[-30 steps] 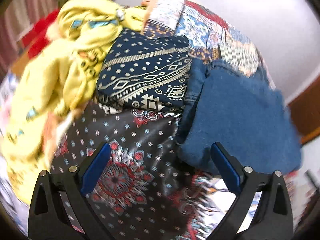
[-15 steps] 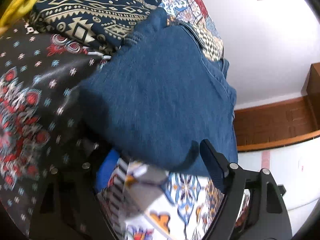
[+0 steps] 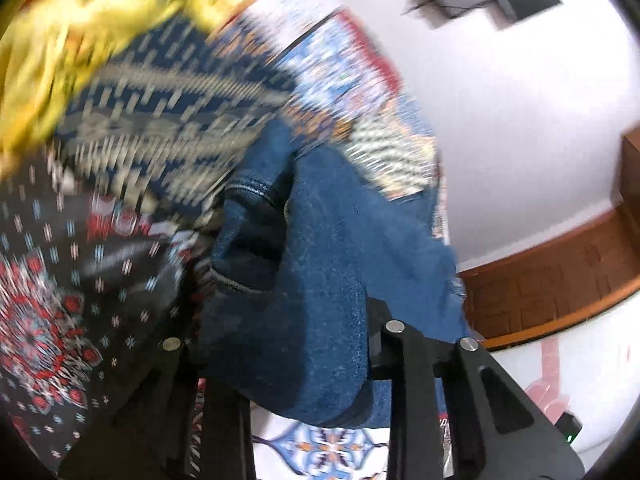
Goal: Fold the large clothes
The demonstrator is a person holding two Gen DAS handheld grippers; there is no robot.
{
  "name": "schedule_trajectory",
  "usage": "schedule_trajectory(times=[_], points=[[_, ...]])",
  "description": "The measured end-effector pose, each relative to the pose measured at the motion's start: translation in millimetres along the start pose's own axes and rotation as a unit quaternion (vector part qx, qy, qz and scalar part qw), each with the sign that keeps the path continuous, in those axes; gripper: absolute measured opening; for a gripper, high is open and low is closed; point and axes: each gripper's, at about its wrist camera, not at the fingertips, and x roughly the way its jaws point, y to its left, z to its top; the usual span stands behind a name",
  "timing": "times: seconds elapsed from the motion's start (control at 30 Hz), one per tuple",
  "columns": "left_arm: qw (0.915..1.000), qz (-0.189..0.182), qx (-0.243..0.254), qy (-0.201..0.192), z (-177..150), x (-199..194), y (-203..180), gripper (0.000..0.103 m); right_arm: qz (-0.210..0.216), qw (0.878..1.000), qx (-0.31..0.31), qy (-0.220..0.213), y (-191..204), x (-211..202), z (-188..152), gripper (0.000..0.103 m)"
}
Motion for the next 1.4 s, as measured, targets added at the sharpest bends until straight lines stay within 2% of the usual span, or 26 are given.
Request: schedule_trajectory(times=[0.1,0.23,0.37,0.47,0.53,0.63,0.77,0.83,0.97,1.13,1.2,1.27,1.4], points=[[0.9982,-0.011,0.058,-0.015,15,-20,-34,0.025,0.013,1.0,0.0,-0.003,11,-4,10,0.085],[0.993,-0.025,0.102,-0.054,38,-51,-61,0.024,0.056,0.998,0.001,-0.01,34,-6,30,0.085],[0.9822,-0.002,0.153,-0.109,51,-87,-71,0.024,0.097,0.995,-0.016,-0.002,71,8,48,0.087],[0.9749,0.023,0.18,-0.129,54,-100,-65,0.024,0.118,0.992,-0.038,0.015,105,28,55,0.088],[0.9727,0.034,0.188,-0.131,52,-103,-57,0.024,0.134,0.989,-0.057,0.036,133,49,57,0.088],[0.9715,0.06,0.196,-0.119,51,-93,-45,0.024,0.136,0.985,-0.088,0.06,169,78,58,0.088],[0.9714,0.084,0.197,-0.103,48,-68,-36,0.024,0.111,0.981,-0.124,0.101,197,113,49,0.088],[0.9697,0.088,0.206,-0.098,41,-63,-42,0.024,0.099,0.98,-0.141,0.103,201,120,42,0.088],[0.9641,0.072,0.239,-0.091,34,-60,-70,0.024,0.129,0.975,-0.146,0.106,186,110,42,0.088],[0.9569,0.023,0.279,-0.076,14,-43,-129,0.024,0.115,0.989,-0.077,0.056,126,78,53,0.088],[0.9558,-0.006,0.289,-0.055,0,-26,-157,0.024,0.093,0.994,-0.054,0.032,96,62,51,0.088],[0.9547,-0.03,0.294,-0.03,-15,-6,-179,0.024,0.047,0.998,-0.048,0.003,63,41,45,0.088],[0.9469,-0.056,0.315,0.03,-57,37,-214,0.023,-0.025,0.999,-0.042,-0.005,7,18,33,0.089]])
